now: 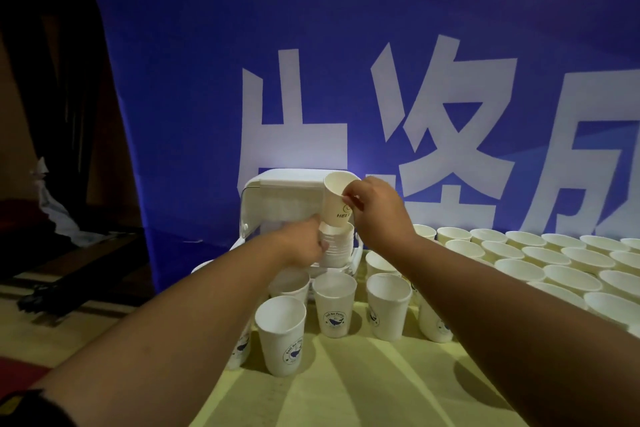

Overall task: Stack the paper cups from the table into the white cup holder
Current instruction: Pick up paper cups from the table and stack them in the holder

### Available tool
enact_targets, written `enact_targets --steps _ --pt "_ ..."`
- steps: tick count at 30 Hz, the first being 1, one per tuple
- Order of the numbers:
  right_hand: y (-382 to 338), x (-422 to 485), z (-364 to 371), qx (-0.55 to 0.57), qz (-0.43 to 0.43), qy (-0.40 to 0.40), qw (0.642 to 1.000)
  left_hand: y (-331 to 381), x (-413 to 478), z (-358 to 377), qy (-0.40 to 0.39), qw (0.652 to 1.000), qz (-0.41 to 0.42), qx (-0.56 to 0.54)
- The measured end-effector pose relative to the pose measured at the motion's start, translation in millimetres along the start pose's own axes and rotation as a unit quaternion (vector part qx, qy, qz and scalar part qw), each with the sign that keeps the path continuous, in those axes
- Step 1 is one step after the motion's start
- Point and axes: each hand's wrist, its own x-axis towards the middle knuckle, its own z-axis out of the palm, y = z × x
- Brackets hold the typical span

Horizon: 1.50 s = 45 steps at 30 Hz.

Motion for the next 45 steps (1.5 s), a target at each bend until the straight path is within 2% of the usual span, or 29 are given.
enact_targets --steps 4,7,10,15,17,21,22,26,31,34,38,41,45 --pt "-1.4 1.6 13.8 -0.050 -0.007 -0.074 0.996 -16.2 -12.3 -9.9 -0.011 0.999 -0.033 -0.026" --pt "0.1 -0.5 26.0 -0.062 0.019 -0.130 0.989 -30.8 -29.0 -19.2 0.031 0.995 -0.018 -0.090" --pt "0.3 -5.4 40.6 -0.093 0.020 -0.177 0.980 -46.3 -47.9 -28.5 0.068 0.993 -0.013 -0.091" --pt "-6.5 -8.7 43.8 -0.158 0.014 -0.216 0.964 -64.9 -76.6 -34.1 0.090 0.992 -0.030 -0.078" --pt "-10.2 -14.4 40.0 -0.172 0.007 -0.200 0.965 -68.7 -90.0 -35.1 0.089 0.993 -0.034 -0.067" --pt "-34.9 -42.0 22.8 -0.036 -0.005 -0.066 0.997 -73.1 -124.6 -33.3 0.097 0.993 -0.047 -0.044" --pt "-42.6 -51.0 16.5 0.008 -0.016 -0.070 0.997 -72.9 -134.8 -30.2 0.105 0.993 -0.054 -0.030" --pt "-65.9 -92.7 -0.6 0.092 -0.064 -0.219 0.969 -63.4 -173.3 -8.7 0.122 0.988 -0.080 0.042" --pt "-65.3 -130.7 6.5 0.068 -0.084 -0.259 0.960 -55.0 -190.0 9.8 0.108 0.982 -0.107 0.109" --pt "-59.4 -141.5 9.8 0.058 -0.105 -0.252 0.960 -52.5 -189.1 14.7 0.113 0.980 -0.104 0.126" --pt "-46.0 -141.7 6.0 0.127 -0.077 -0.233 0.961 -48.7 -185.4 15.9 0.149 0.978 -0.089 0.118" --pt "-35.6 -135.2 -0.8 0.177 -0.052 -0.148 0.972 -43.1 -182.6 13.7 0.195 0.974 -0.066 0.095" --pt "-29.9 -123.3 -11.2 0.269 0.020 -0.020 0.963 -31.2 -174.7 5.6 0.251 0.967 -0.045 0.024"
